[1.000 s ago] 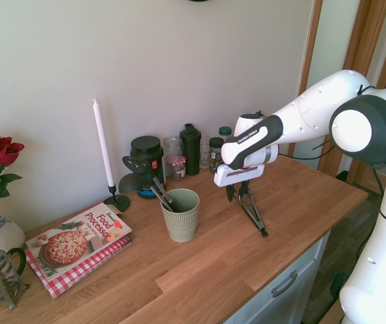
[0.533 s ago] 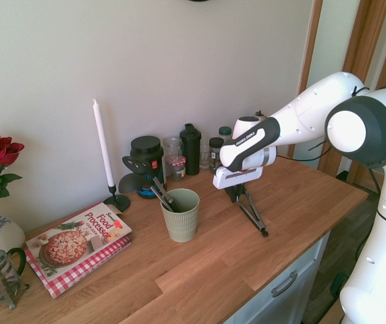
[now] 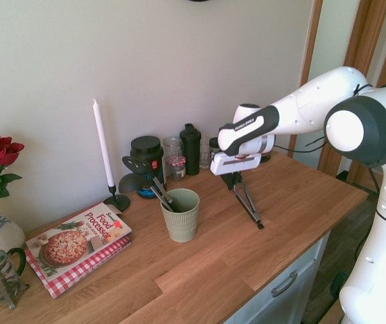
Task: Put the tongs back in the holder
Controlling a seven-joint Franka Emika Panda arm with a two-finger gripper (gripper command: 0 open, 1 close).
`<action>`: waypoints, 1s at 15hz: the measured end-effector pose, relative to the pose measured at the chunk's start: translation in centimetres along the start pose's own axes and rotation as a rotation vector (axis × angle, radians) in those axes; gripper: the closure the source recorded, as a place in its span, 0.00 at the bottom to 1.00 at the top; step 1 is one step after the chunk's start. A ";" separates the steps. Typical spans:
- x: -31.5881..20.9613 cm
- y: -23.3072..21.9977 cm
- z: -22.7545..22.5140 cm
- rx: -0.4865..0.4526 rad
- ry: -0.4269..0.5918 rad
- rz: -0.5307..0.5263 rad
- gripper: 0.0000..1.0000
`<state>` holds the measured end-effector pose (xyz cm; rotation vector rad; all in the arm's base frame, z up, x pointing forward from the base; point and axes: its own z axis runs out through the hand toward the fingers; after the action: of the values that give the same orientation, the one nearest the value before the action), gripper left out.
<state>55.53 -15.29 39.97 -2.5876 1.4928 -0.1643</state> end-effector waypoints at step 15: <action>-16.5 -10.0 -30.9 0.248 0.059 -0.293 1.00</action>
<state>50.55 1.63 71.81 -2.5984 1.0248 -0.4327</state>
